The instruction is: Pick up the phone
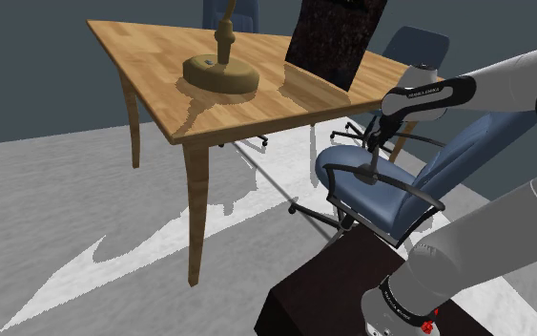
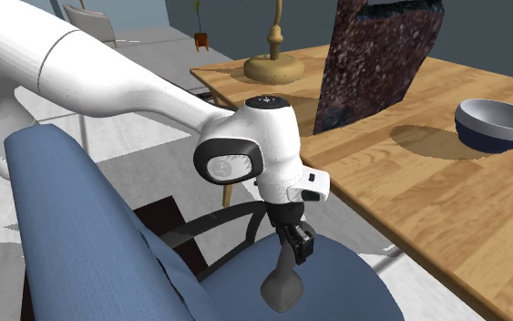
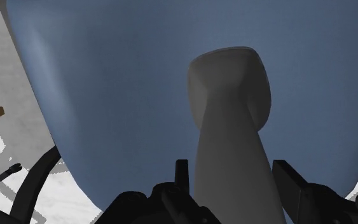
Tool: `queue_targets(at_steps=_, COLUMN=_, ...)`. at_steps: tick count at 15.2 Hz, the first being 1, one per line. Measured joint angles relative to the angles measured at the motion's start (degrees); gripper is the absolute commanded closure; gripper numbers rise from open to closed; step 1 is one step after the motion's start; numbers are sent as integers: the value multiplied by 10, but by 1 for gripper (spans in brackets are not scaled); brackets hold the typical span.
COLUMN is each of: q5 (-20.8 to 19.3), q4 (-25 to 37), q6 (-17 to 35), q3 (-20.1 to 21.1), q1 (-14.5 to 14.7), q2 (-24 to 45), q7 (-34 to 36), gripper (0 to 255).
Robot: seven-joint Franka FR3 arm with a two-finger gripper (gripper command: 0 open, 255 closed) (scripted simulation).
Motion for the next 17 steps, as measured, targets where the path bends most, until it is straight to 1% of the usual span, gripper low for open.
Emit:
queue_targets(at_steps=3, q5=-1, q4=5, q6=-10, q3=2, q1=0, q2=-5, q7=0, gripper=255)
queue_targets(at_steps=17, q5=2, q4=78, q6=-119, q3=18, q1=3, q2=-42, q7=-6, gripper=255)
